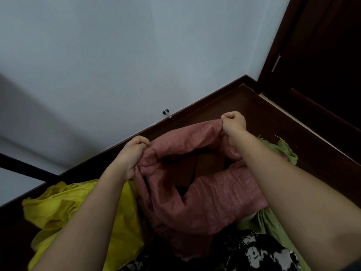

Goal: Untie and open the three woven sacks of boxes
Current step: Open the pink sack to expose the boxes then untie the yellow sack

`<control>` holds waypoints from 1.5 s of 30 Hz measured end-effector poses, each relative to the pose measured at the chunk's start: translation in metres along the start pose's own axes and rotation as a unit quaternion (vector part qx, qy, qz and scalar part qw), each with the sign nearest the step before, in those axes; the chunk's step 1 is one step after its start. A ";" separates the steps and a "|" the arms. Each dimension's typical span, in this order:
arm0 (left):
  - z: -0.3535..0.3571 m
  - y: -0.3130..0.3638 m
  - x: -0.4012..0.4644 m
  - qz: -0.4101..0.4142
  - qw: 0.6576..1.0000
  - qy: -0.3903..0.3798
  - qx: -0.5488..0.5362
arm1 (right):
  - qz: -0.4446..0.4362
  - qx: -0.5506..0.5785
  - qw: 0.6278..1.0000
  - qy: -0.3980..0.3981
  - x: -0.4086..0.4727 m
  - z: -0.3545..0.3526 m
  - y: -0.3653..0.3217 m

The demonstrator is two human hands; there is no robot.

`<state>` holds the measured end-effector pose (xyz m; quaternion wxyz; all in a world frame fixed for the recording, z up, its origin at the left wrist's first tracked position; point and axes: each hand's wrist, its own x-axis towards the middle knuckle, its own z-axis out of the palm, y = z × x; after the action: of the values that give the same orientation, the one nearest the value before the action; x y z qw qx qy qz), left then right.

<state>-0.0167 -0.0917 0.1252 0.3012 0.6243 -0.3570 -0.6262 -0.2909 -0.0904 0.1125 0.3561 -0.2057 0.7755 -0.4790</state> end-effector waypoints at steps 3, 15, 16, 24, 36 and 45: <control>-0.003 -0.001 -0.008 0.048 0.974 -0.076 0.206 | 0.028 0.035 0.999 0.005 0.004 0.000 -0.006; 0.007 0.003 0.005 0.076 0.973 0.135 0.170 | -0.285 -0.224 0.932 -0.007 -0.057 0.006 -0.003; 0.010 0.004 0.006 0.050 0.984 0.137 0.100 | -0.292 -0.177 0.932 -0.123 -0.071 0.008 -0.002; 0.013 0.018 -0.003 -0.105 0.982 0.075 -0.139 | -0.244 -0.278 0.853 -0.367 -0.136 0.033 0.052; 0.004 -0.008 -0.039 -0.077 0.964 0.250 -0.046 | -0.511 -0.405 0.752 -0.099 -0.156 0.044 0.049; 0.000 -0.050 -0.029 -0.123 0.923 0.158 -0.328 | -0.241 -0.289 0.869 -0.321 -0.166 0.019 0.042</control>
<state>-0.0117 -0.0393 0.1005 0.4624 0.6202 0.0005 -0.6336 -0.1654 0.0270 0.1291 0.3836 -0.6221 0.6487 -0.2122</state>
